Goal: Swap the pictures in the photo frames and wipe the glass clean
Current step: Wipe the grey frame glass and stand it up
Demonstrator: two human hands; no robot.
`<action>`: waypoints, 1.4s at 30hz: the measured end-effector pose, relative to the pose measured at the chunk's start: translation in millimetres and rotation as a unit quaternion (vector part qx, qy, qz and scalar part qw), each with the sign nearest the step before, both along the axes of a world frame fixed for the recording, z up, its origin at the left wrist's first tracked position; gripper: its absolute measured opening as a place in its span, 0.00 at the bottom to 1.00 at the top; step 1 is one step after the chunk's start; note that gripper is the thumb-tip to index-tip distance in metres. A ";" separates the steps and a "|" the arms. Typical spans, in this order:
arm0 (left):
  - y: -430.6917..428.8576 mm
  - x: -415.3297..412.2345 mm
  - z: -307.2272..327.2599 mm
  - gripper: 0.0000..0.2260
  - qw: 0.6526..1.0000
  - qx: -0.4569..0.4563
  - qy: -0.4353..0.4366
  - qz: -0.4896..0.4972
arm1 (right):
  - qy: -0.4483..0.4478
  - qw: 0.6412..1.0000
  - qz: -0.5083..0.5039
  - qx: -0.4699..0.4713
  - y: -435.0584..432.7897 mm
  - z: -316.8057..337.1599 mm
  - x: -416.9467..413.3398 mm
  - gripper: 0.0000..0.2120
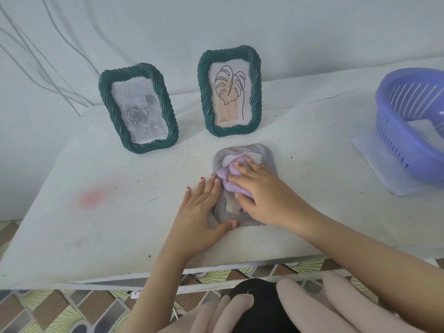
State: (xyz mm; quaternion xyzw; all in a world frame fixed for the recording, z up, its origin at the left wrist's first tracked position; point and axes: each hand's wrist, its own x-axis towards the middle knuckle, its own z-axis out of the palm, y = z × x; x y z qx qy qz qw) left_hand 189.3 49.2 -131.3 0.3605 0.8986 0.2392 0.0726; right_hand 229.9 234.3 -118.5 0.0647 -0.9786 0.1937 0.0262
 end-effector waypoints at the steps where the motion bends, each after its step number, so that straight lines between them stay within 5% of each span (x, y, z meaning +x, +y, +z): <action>1: -0.2 -0.3 -0.5 0.42 1.000 0.000 0.002 0.001 | -0.006 1.000 0.023 0.002 3.0 0.5 9.5 0.22; 6: -0.8 -1.2 -1.9 0.43 1.000 -0.009 0.009 -0.001 | -0.019 0.998 0.051 0.025 27.4 13.1 48.3 0.24; 12: 0.2 0.8 1.2 0.44 1.000 -0.013 0.014 -0.001 | -0.015 0.995 -0.029 0.094 38.5 8.5 -13.7 0.28; 21: -0.2 0.1 -3.1 0.44 1.000 -0.006 0.020 0.001 | 0.015 0.997 0.080 -0.008 4.9 5.4 47.1 0.22; 30: 0.1 1.6 -0.9 0.43 1.000 -0.011 0.023 0.001 | 0.007 0.998 -0.027 0.056 35.5 3.8 -17.1 0.20; 36: 0.1 0.1 -3.1 0.43 1.000 -0.011 0.027 0.002 | 0.027 0.999 0.042 -0.002 11.2 -1.5 16.3 0.24; 42: -0.3 0.5 -2.2 0.43 1.000 -0.007 0.025 -0.001 | -0.001 0.997 0.054 -0.052 33.7 3.4 49.9 0.19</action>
